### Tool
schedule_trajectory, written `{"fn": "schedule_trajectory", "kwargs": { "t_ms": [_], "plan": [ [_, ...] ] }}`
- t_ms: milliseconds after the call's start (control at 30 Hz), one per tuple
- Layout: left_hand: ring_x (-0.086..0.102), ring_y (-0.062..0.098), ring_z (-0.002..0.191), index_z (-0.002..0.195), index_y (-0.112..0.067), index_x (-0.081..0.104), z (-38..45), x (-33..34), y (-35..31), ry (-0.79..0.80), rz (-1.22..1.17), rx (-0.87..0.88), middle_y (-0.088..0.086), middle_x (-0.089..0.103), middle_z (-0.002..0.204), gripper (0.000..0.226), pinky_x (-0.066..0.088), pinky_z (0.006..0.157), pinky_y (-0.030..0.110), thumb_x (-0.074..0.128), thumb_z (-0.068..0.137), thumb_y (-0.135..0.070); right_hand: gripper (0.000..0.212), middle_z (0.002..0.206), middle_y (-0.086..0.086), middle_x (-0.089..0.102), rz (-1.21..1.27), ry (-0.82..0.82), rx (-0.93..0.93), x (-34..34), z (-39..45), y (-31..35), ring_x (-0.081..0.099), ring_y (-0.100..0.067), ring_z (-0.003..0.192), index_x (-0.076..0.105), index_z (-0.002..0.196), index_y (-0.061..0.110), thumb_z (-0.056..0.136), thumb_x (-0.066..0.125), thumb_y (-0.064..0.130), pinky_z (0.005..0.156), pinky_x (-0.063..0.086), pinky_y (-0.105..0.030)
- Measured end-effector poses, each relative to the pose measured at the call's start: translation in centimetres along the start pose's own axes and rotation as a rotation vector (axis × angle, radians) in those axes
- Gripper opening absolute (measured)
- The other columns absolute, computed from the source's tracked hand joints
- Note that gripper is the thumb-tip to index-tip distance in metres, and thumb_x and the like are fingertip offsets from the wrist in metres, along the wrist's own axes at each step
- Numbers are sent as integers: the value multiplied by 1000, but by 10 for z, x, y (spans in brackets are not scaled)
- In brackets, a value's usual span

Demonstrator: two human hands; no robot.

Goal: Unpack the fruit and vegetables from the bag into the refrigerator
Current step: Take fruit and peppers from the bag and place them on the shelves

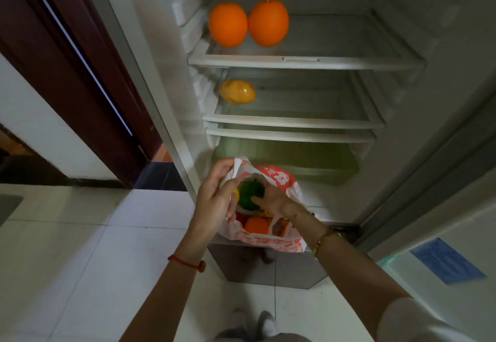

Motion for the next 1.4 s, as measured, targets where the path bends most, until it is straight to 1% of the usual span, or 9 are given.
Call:
{"fn": "schedule_trajectory", "kwargs": {
  "t_ms": [233,333,667,867,967,1033,1133,1233,1400],
  "plan": [
    [35,13,36,117,-26,57,7,-8,8,-16,54,-11,33,56,83,28,30,37,26,45,99,-7,59,124,-10,60,37,-67,132,20,32,-7,58,-28,114,38,143,16,93,60,39,102,48,-37],
    [34,15,35,120,-21,56,11,-12,9,-21,57,-13,34,50,72,27,31,36,23,45,100,-8,62,127,-9,59,112,-97,130,24,34,-8,56,-27,117,38,142,19,90,65,38,104,47,-37],
    [34,11,34,119,-19,55,20,-13,9,6,42,-32,32,46,65,26,32,35,22,43,100,-6,76,136,-6,53,248,-43,199,9,22,-5,50,-25,126,43,138,17,75,81,35,104,44,-33],
    [35,10,33,117,-21,56,28,-13,6,-4,8,-61,31,56,83,28,32,33,23,43,99,-4,67,125,2,60,351,218,-56,-41,-33,24,57,-20,118,48,134,24,76,81,28,100,50,-33],
    [37,9,34,115,-22,56,37,-13,8,-27,-34,-92,18,62,98,31,32,32,23,41,98,-1,62,126,3,61,381,268,-131,-91,-57,34,59,-13,116,49,131,24,78,80,29,93,53,-25],
    [36,9,34,116,-19,56,43,-11,9,-28,-52,-102,12,62,105,29,32,32,22,41,98,0,54,123,3,62,446,143,-185,-125,-62,42,61,-11,114,51,126,23,79,78,22,88,54,-22],
    [35,10,33,117,-16,56,49,-8,9,-26,-60,-118,7,64,107,28,31,32,22,43,97,-1,74,124,5,58,457,-198,-242,-165,-58,56,59,-12,112,43,136,16,74,83,27,88,52,-21],
    [36,10,33,117,-16,56,52,-5,8,-21,-46,-119,4,64,109,27,31,32,22,44,97,-2,78,120,7,52,489,-479,-274,-184,-51,75,55,-10,106,40,136,14,73,84,31,81,48,-16],
    [36,12,34,119,-16,55,54,-4,7,-11,4,-125,10,65,101,28,31,34,22,44,97,-3,76,122,4,50,498,-647,-340,-196,-32,91,51,-10,110,38,133,13,74,84,25,84,45,-16]
  ]
}}
Point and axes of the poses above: each hand's wrist, its own z-axis towards the middle knuckle, its own x-axis out of the palm, y = z × x, the point moved 5 cm from there along z, towards the middle knuckle
